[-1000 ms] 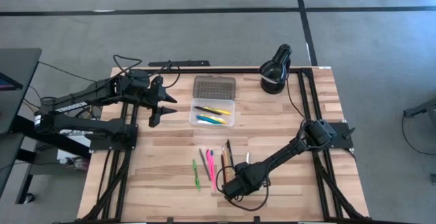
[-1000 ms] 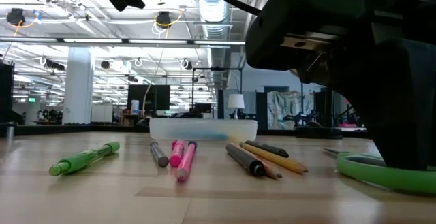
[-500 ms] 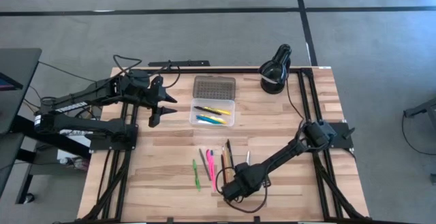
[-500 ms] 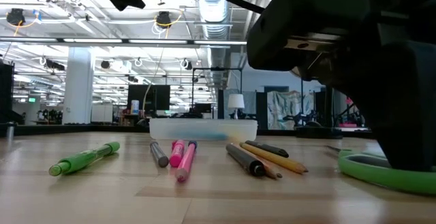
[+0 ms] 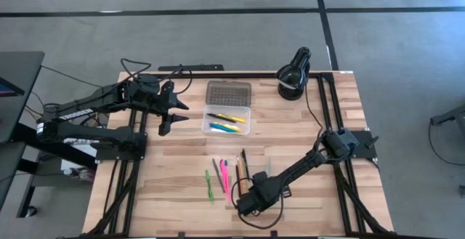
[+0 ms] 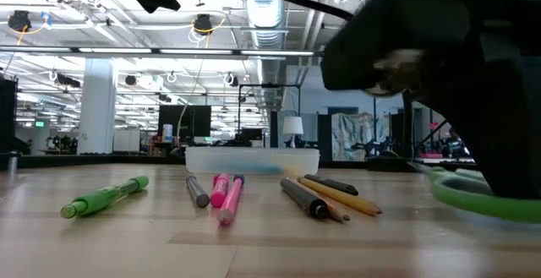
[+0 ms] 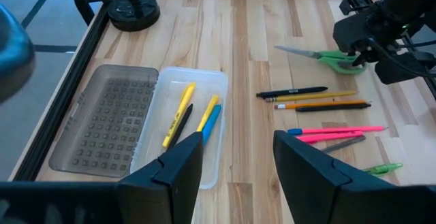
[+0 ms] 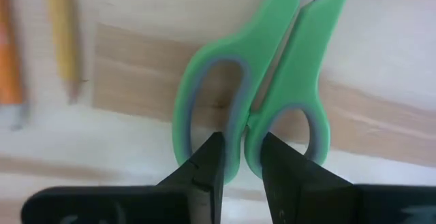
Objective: Pick & place school supplies into a supply box
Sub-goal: Put the green scissors into the supply box
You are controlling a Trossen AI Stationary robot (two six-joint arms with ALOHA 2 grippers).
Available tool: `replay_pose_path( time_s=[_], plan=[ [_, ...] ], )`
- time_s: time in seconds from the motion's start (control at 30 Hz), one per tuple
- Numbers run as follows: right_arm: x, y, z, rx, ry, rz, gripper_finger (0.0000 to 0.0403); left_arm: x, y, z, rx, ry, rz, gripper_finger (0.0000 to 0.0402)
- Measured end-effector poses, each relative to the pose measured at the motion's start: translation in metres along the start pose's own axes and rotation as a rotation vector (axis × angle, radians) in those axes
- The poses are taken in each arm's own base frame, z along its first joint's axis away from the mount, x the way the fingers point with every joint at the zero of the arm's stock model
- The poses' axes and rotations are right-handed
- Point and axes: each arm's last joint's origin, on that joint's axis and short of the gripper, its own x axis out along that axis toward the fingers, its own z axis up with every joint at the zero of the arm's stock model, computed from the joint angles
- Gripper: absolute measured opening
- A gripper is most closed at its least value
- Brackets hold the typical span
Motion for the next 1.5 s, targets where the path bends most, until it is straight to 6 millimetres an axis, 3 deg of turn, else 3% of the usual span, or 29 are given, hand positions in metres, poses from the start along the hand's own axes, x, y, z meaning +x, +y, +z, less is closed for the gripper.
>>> replay_pose_path(
  time_s=[0.5, 0.83, 1.1, 1.5],
  plan=[
    [-0.031, 0.004, -0.003, -0.008, -0.075, 0.033, 0.0064, 0.000, 0.000, 0.000, 0.007, 0.000, 0.000, 0.0173],
    [-0.060, 0.005, 0.006, -0.232, -0.184, 0.020, 0.0064, 0.000, 0.000, -0.001, 0.004, 0.015, -0.002, 0.0173],
    [-0.079, 0.009, 0.053, -0.465, -0.218, -0.037, 0.0064, 0.000, -0.001, -0.005, -0.028, 0.049, -0.004, 0.0173],
    [-0.090, 0.006, 0.161, -0.751, -0.235, -0.105, 0.0064, -0.001, -0.001, -0.009, -0.124, 0.097, -0.004, 0.0173]
  ],
)
